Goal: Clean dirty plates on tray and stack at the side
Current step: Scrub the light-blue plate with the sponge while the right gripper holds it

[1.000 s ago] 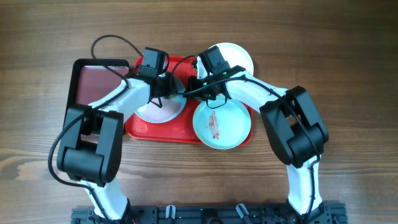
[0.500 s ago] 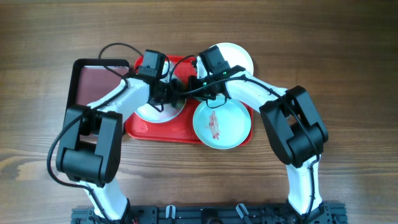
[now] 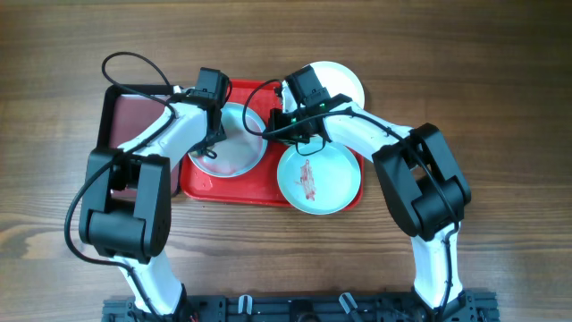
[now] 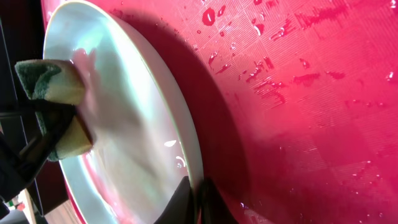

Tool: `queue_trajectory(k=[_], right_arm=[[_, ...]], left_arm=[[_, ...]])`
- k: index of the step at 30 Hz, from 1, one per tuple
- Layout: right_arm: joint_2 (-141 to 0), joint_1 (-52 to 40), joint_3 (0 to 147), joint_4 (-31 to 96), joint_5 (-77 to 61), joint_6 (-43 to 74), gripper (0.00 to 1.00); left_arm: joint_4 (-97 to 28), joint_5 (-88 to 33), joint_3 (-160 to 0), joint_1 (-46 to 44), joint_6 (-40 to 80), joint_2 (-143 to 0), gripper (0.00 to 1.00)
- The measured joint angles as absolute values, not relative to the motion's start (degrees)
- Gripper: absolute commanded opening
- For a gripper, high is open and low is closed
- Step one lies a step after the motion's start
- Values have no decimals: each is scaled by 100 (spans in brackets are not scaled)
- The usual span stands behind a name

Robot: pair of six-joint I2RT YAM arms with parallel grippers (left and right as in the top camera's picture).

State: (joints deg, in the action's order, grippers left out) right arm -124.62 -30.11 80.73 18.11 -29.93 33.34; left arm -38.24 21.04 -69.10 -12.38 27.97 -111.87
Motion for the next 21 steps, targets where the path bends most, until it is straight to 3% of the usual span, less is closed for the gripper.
queue_trajectory(k=[6,12,21], right_arm=[[-12462,-3011,8073,1813,-2998,3332,4],[-12462,-3011,8073,1813,-2998,3332,4],[-12462,-3011,8073,1822,-2998,3332,4]], left_arm=[[-4200,1476,-6997,-1238,2298,-11172,4],[-4340,-480,-7008,-1306,1258,-11115,4],[-2945,-1809,-6882,-1540,923,-11242,4]])
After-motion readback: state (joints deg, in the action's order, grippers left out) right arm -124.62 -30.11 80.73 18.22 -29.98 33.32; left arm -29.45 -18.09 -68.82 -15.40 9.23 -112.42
